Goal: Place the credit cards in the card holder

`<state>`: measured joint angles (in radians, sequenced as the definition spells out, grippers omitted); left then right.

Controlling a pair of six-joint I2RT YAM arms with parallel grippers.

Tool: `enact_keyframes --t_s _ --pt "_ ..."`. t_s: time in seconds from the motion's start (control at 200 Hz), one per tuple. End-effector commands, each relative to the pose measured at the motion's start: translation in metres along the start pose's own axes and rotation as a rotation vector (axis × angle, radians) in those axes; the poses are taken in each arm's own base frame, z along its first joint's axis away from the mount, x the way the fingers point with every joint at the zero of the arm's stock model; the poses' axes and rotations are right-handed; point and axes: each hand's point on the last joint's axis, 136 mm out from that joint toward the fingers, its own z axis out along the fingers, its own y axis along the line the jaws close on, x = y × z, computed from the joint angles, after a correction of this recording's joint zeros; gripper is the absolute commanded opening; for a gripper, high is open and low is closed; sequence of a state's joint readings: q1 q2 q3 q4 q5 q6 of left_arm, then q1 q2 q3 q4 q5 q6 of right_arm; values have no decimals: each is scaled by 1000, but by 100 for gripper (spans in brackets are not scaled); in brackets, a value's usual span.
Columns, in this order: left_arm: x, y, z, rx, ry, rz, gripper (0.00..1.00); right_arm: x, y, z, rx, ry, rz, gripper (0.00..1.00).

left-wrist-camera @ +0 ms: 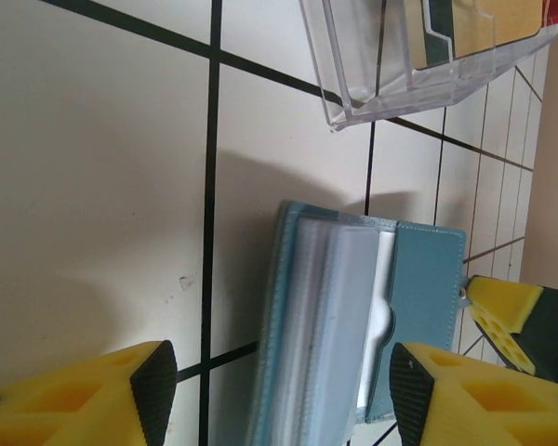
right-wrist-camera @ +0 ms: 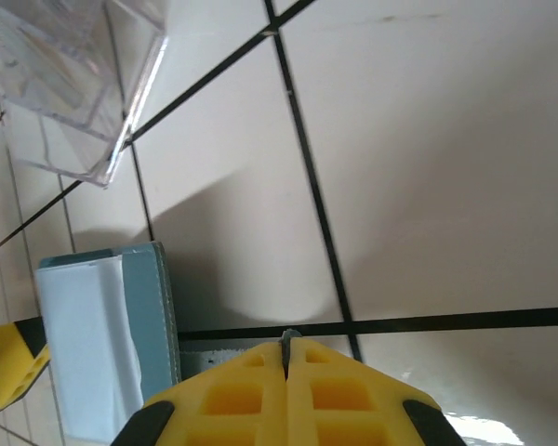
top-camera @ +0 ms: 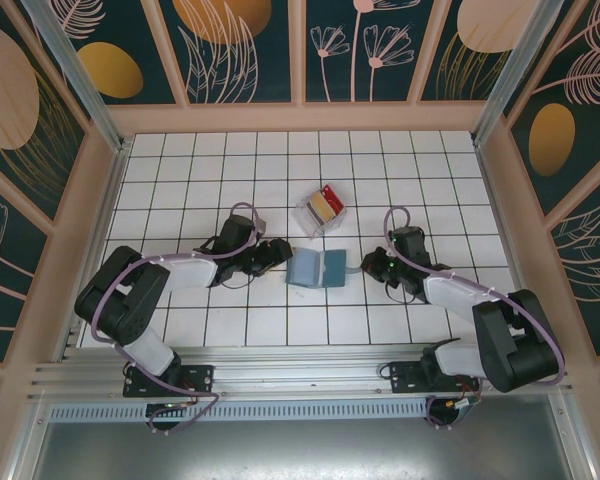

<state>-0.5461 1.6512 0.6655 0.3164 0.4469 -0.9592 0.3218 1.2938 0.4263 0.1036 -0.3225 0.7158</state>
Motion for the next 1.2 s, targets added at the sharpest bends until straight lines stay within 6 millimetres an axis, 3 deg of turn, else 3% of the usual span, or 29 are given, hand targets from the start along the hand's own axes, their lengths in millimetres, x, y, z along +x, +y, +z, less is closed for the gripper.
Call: enact_keyframes --t_s 0.0,0.205,0.245,0.435,0.661,0.831,1.006,1.146,1.196 --pt "2 -5 4 45 15 -9 64 -5 -15 1 43 -33 -11 0" --pt "8 -17 11 108 43 -15 60 -4 -18 7 24 -25 5 0" --pt "13 -13 19 99 66 -27 60 -3 -19 8 26 -21 4 0" --pt "23 -28 34 175 118 -37 53 0 -22 11 22 -11 11 0" --pt "17 -43 27 207 98 -20 49 2 -23 10 22 -11 12 0" --pt "14 -49 22 215 88 -11 34 2 -22 11 10 -6 15 0" --pt "13 -53 19 213 78 -2 11 2 -19 11 1 -1 9 0" --pt "9 -49 17 166 66 13 4 2 -16 10 -3 3 -1 0" --pt "6 -56 9 160 47 34 4 2 -13 10 -10 9 -7 0"
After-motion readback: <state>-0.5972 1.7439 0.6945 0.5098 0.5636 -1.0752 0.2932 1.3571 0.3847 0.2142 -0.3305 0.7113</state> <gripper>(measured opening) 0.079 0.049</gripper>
